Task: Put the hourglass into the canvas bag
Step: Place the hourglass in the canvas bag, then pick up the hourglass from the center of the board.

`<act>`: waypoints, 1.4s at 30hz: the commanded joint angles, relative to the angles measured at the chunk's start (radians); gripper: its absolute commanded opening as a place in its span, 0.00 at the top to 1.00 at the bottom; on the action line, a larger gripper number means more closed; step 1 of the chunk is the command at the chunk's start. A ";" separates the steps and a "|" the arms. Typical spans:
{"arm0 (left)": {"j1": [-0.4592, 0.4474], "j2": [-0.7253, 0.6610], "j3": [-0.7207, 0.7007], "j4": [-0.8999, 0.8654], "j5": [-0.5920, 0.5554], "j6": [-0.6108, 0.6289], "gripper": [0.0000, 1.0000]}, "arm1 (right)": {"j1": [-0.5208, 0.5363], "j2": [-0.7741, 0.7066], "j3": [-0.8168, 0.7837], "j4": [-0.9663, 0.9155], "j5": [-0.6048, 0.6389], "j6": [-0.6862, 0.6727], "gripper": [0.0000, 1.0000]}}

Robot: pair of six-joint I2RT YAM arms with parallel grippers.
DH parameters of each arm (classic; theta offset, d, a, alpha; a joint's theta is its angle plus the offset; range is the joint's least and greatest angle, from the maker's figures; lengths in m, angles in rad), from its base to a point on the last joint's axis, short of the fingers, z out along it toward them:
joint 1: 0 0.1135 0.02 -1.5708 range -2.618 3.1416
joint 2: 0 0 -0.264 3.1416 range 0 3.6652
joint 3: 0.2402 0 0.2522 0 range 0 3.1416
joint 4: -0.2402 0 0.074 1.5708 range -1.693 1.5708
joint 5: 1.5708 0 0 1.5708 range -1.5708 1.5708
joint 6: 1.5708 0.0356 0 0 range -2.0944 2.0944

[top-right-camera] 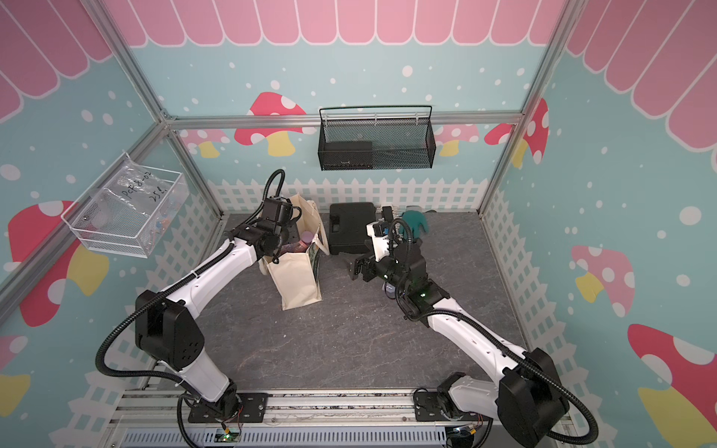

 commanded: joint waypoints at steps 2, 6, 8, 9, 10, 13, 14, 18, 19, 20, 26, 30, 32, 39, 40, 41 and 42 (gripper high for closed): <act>0.007 -0.037 0.047 -0.044 0.029 -0.004 0.38 | 0.002 -0.024 0.021 -0.036 0.041 -0.012 0.00; 0.007 -0.083 0.062 -0.053 0.043 -0.005 0.37 | 0.001 -0.017 0.051 -0.109 0.078 -0.013 0.00; 0.007 -0.108 0.063 -0.054 0.081 -0.007 0.36 | 0.001 -0.015 0.057 -0.142 0.102 -0.014 0.00; 0.006 -0.121 0.064 -0.055 0.089 -0.007 0.36 | 0.000 -0.014 0.062 -0.166 0.121 -0.012 0.00; 0.005 -0.137 0.062 -0.055 0.096 -0.007 0.35 | -0.001 -0.012 0.068 -0.191 0.140 -0.009 0.00; 0.000 -0.186 0.054 -0.059 0.111 -0.017 0.34 | -0.008 0.000 0.080 -0.251 0.188 0.000 0.00; -0.005 -0.200 0.049 -0.059 0.120 -0.019 0.34 | -0.011 0.004 0.082 -0.261 0.194 -0.003 0.01; -0.037 -0.265 0.034 -0.058 0.131 -0.022 0.31 | -0.042 0.037 0.090 -0.321 0.202 0.002 0.01; -0.037 -0.281 0.025 -0.055 0.126 -0.021 0.31 | -0.051 0.047 0.090 -0.330 0.191 0.002 0.00; -0.066 -0.294 0.019 -0.054 0.122 -0.022 0.31 | -0.056 0.056 0.089 -0.337 0.187 0.002 0.01; -0.156 -0.372 -0.040 -0.032 0.121 -0.040 0.29 | -0.094 0.090 0.059 -0.348 0.171 0.009 0.00; -0.229 -0.401 -0.065 -0.020 0.108 -0.050 0.28 | -0.125 0.119 0.041 -0.338 0.146 0.012 0.00; -0.263 -0.407 -0.077 -0.012 0.099 -0.053 0.27 | -0.136 0.138 0.038 -0.331 0.133 0.011 0.00; -0.355 -0.413 -0.129 0.031 0.101 -0.076 0.26 | -0.160 0.198 0.010 -0.281 0.105 0.003 0.00; -0.367 -0.413 -0.137 0.038 0.103 -0.076 0.25 | -0.165 0.208 0.009 -0.278 0.100 0.002 0.01; -0.377 -0.414 -0.142 0.042 0.103 -0.077 0.25 | -0.168 0.214 0.007 -0.276 0.099 -0.001 0.00; -0.389 -0.413 -0.148 0.045 0.100 -0.079 0.24 | -0.171 0.221 0.003 -0.269 0.099 -0.004 0.00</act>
